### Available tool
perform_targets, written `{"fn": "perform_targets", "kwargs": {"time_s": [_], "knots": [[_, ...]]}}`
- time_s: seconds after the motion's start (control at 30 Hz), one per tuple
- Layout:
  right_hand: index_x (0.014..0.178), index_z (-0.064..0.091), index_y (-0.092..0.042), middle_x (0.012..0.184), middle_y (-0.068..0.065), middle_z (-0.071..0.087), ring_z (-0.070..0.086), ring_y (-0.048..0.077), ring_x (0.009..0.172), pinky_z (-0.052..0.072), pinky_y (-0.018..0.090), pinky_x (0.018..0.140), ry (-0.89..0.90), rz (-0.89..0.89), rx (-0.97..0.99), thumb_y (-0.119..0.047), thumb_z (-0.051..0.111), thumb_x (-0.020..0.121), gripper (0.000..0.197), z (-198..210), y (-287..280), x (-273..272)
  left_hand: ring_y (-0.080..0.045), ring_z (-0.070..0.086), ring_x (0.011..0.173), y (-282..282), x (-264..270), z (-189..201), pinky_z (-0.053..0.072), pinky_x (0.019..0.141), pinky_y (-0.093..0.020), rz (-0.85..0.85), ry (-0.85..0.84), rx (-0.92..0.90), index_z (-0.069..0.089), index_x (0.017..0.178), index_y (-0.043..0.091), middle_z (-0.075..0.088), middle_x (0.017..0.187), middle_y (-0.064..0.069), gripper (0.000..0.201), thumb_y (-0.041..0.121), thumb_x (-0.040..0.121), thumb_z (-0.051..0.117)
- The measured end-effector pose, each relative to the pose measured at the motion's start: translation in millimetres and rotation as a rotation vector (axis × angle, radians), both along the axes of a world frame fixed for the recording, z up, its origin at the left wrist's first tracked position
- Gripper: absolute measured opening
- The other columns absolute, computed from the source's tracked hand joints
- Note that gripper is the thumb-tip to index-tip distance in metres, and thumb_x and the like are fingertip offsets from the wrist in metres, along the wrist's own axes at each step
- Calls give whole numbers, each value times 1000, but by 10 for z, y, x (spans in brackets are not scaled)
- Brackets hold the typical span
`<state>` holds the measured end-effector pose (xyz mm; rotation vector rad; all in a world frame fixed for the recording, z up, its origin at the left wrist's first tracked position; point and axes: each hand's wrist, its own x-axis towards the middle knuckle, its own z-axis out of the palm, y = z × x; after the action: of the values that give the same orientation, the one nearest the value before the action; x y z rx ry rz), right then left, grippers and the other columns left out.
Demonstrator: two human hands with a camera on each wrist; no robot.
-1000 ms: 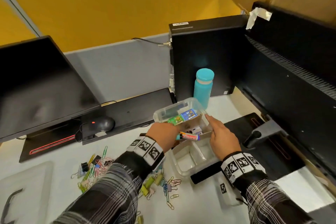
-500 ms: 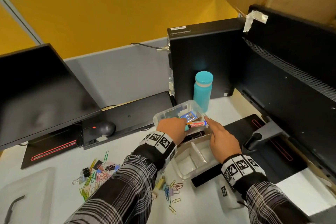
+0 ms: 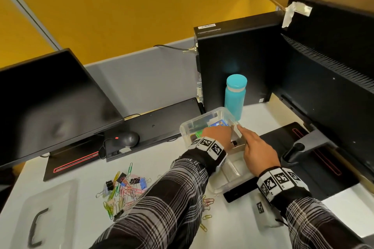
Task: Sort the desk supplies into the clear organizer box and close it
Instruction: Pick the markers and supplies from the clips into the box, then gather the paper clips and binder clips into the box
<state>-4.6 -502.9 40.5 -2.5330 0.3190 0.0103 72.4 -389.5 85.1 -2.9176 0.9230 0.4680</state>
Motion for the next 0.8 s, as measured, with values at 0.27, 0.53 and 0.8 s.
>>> {"fn": "perform_targets", "kwargs": {"time_s": [0.27,0.53,0.8], "knots": [[143,27,-38,148,-7,38,53,23,117,50,44,90,-2,-4,12,-14,34,95,55,-28,-24,-13,-10,61,88,734,-58,241,48,80,-25,-40,6,-614,62,109,21,68,104,4,18,20,96,49],[138,41,-22,146,6,38,38,28,130,37,45,106,-351,211,-177,-2,61,81,64,318,377,-99,-1,62,74,2264,-215,-42,52,70,-26,367,-95,-572,62,98,31,67,86,16,13,25,95,50],[110,61,-9,107,9,57,57,26,97,52,35,71,-132,837,-116,1,55,82,30,-118,1568,-387,-11,51,107,2829,-692,-616,43,91,-26,327,44,-260,63,108,27,57,113,9,18,32,90,59]]}}
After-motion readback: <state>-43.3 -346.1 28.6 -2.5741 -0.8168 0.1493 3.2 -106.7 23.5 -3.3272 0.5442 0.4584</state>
